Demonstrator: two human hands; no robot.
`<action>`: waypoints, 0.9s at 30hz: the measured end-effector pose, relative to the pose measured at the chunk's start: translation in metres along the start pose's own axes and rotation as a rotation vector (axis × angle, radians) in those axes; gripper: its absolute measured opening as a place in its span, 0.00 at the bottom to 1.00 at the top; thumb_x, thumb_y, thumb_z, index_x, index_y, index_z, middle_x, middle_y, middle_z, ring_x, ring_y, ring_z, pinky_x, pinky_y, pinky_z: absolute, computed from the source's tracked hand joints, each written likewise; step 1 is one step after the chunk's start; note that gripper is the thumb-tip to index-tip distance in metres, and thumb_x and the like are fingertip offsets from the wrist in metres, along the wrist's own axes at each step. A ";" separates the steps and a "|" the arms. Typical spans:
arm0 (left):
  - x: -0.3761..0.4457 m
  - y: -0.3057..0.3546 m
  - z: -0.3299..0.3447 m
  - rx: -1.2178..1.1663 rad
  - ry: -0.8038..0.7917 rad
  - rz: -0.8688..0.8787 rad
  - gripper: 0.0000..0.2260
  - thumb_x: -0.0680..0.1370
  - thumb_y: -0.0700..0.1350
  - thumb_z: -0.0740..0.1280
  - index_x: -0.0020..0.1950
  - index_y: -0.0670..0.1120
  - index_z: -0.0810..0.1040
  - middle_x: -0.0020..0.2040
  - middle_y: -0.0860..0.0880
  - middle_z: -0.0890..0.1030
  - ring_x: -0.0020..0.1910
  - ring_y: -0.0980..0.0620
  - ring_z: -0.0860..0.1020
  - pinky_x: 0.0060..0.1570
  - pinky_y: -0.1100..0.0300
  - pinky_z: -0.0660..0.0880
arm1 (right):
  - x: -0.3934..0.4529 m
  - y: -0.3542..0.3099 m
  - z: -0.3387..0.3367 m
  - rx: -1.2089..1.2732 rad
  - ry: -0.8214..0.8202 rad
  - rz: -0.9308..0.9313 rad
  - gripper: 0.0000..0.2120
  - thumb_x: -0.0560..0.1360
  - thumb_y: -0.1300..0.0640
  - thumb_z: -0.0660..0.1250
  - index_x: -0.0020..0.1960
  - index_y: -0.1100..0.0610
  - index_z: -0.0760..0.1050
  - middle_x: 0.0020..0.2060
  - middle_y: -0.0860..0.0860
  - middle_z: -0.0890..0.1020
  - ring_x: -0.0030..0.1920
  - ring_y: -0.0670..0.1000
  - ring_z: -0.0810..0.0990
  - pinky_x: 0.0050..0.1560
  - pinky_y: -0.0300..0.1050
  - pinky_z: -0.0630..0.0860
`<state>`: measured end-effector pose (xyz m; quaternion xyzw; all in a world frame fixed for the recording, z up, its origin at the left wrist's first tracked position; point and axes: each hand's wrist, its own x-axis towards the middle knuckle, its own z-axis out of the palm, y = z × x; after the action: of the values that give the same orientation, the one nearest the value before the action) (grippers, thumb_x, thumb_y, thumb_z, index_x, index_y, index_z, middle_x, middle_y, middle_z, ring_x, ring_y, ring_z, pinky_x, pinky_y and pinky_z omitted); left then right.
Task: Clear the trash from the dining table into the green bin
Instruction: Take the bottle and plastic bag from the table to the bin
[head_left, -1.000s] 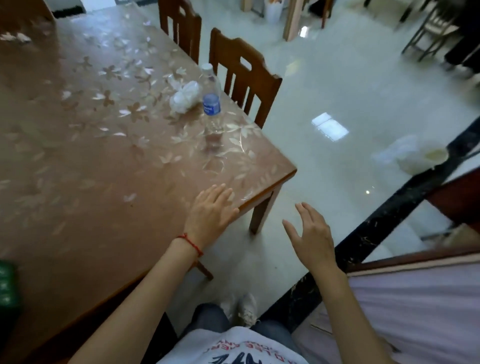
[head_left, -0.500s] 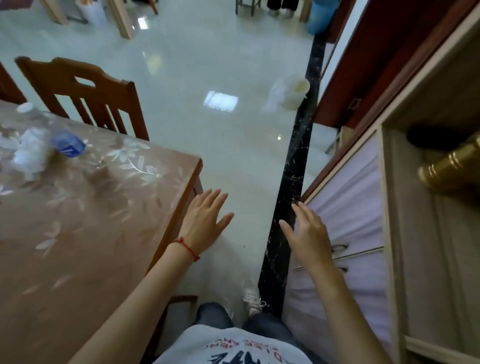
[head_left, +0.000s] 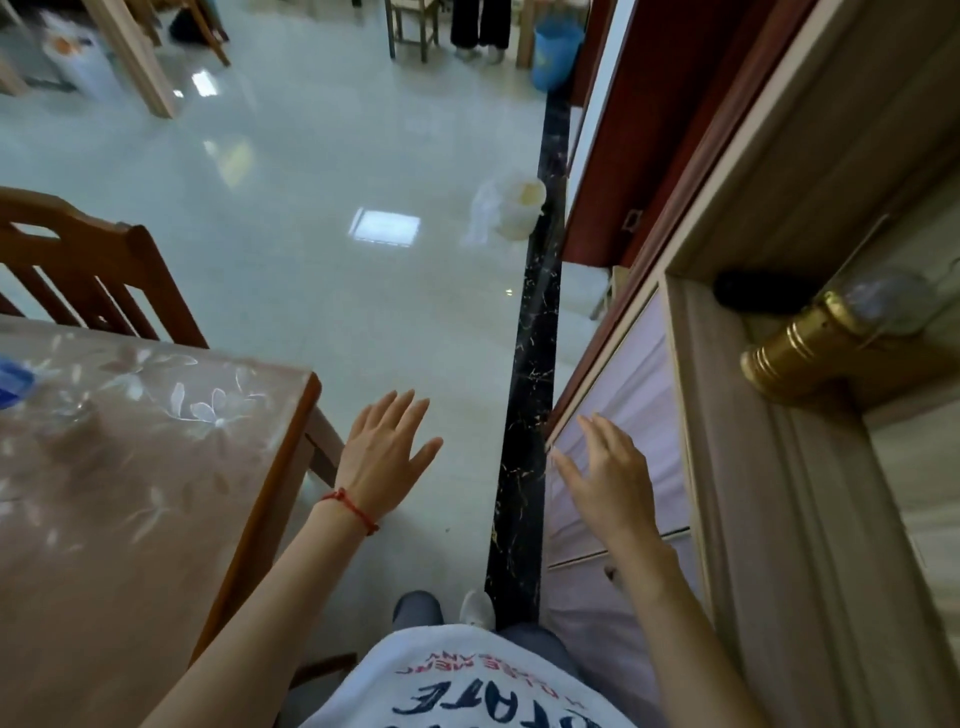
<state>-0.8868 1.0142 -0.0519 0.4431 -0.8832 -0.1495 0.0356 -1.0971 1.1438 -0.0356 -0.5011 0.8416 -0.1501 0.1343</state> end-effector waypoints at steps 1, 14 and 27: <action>0.005 0.001 0.000 0.006 -0.001 -0.005 0.36 0.76 0.65 0.40 0.65 0.40 0.71 0.63 0.39 0.75 0.64 0.37 0.71 0.61 0.42 0.68 | 0.006 0.002 0.000 -0.018 -0.001 -0.009 0.26 0.77 0.48 0.61 0.70 0.61 0.64 0.70 0.58 0.67 0.71 0.56 0.63 0.69 0.50 0.61; 0.132 -0.027 -0.012 0.016 -0.027 -0.045 0.33 0.77 0.63 0.41 0.62 0.42 0.74 0.60 0.40 0.78 0.61 0.39 0.75 0.57 0.42 0.71 | 0.139 -0.008 0.008 -0.085 0.083 -0.012 0.28 0.73 0.44 0.59 0.65 0.61 0.71 0.64 0.58 0.75 0.66 0.58 0.71 0.64 0.55 0.67; 0.289 -0.100 -0.052 0.014 0.020 -0.078 0.33 0.78 0.63 0.42 0.62 0.41 0.74 0.60 0.40 0.78 0.61 0.38 0.75 0.57 0.41 0.72 | 0.311 -0.058 0.006 -0.095 0.093 -0.037 0.29 0.74 0.41 0.54 0.64 0.61 0.72 0.63 0.59 0.76 0.64 0.59 0.73 0.62 0.56 0.69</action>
<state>-0.9740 0.7164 -0.0522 0.4787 -0.8660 -0.1401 0.0353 -1.1920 0.8422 -0.0422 -0.5149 0.8437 -0.1355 0.0683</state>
